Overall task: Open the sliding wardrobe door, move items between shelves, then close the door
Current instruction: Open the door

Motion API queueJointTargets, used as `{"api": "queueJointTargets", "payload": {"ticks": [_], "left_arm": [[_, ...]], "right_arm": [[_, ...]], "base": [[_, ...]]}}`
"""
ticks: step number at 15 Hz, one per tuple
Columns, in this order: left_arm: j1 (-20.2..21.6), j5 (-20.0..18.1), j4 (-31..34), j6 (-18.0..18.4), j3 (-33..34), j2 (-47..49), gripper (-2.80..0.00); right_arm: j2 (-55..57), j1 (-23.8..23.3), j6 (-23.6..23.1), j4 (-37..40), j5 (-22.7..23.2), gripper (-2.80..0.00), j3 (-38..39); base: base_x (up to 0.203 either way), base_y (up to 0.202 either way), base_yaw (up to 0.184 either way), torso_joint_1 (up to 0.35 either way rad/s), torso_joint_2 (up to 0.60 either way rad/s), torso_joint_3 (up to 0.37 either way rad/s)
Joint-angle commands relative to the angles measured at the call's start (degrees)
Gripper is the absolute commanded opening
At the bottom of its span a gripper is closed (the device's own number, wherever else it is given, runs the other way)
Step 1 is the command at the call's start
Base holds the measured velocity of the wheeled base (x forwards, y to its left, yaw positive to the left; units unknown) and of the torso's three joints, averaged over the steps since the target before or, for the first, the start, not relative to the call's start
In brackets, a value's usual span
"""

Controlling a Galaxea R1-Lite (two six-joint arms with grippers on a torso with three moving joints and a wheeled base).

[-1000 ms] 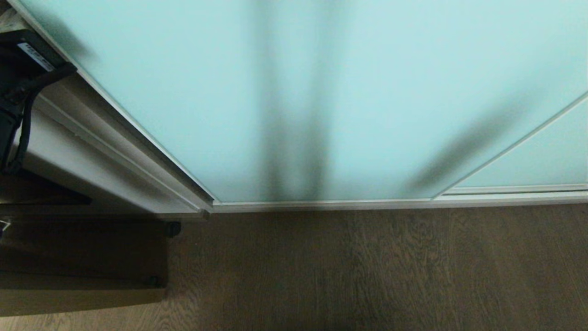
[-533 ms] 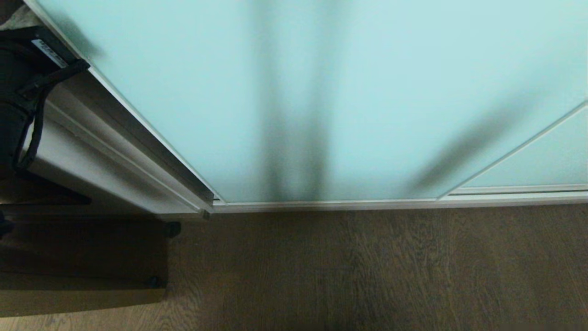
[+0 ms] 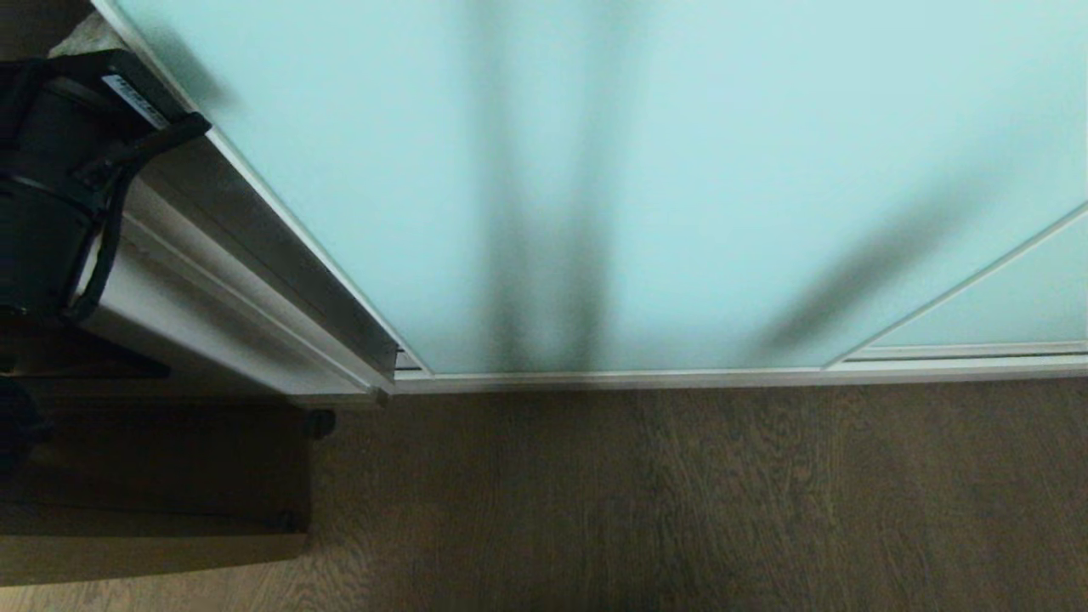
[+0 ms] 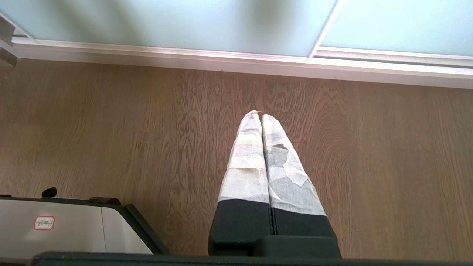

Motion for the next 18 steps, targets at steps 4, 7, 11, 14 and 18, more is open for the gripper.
{"api": "queueJointTargets", "payload": {"ticks": [4, 7, 11, 14, 18], "left_arm": [[-4.49, -0.02, -0.19, 1.35, -0.04, 0.34, -2.8], [-9.39, -0.4, 1.13, 1.47, 1.07, 0.36, -2.8], [-11.74, -2.09, 1.37, 1.46, 0.32, 3.15, -2.8], [-12.8, -3.09, 1.29, 1.46, -1.2, 5.57, -2.8], [-17.32, -2.99, 1.19, 1.46, -2.89, 8.3, -2.8]], "right_arm": [[-0.1, 0.02, 0.0, -0.05, 0.03, -2.8, 0.0], [-0.1, 0.02, 0.0, -0.05, 0.03, -2.8, 0.0], [-0.1, 0.02, 0.0, -0.05, 0.03, -2.8, 0.0], [-0.1, 0.02, 0.0, -0.05, 0.03, -2.8, 0.0], [-0.1, 0.02, 0.0, -0.05, 0.03, -2.8, 0.0]], "base": [[0.0, 0.0, 0.0, 0.0, 0.0, 0.0], [0.0, 0.0, 0.0, 0.0, 0.0, 0.0], [0.0, 0.0, 0.0, 0.0, 0.0, 0.0], [0.0, 0.0, 0.0, 0.0, 0.0, 0.0], [0.0, 0.0, 0.0, 0.0, 0.0, 0.0]]}}
